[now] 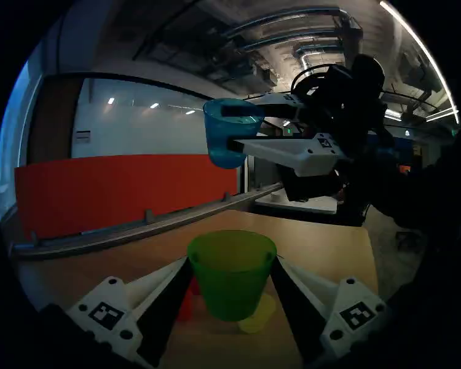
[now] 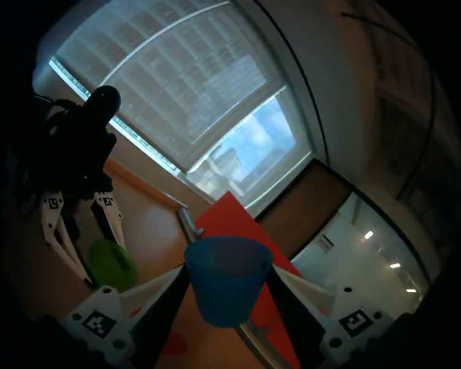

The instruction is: Pour water

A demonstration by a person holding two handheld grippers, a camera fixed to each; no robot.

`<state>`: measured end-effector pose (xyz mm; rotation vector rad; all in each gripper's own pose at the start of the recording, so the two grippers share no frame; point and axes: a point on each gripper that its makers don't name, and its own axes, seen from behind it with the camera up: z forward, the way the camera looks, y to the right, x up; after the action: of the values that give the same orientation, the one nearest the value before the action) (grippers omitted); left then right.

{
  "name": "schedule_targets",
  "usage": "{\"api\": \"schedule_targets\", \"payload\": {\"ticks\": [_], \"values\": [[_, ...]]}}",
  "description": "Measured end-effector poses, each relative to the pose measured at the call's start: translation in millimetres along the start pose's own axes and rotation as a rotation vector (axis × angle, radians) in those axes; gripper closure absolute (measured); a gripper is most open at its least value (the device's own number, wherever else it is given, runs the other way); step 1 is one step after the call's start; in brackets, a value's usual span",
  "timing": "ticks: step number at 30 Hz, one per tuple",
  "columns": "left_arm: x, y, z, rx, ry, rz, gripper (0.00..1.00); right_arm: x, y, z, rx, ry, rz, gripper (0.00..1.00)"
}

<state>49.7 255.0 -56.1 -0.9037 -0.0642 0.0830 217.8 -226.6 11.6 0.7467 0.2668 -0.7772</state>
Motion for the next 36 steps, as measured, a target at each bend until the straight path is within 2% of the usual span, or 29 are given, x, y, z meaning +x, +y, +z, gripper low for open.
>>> {"api": "schedule_targets", "payload": {"ticks": [21,36], "values": [[3,2.3,4.7,-0.006,0.003,-0.005,0.14,7,1,13.3,-0.004,-0.008,-0.175,0.11],[4,1.7,7.6,-0.005,0.006,-0.009,0.14,10,1,21.1,-0.016,-0.013,-0.271,0.11]]}}
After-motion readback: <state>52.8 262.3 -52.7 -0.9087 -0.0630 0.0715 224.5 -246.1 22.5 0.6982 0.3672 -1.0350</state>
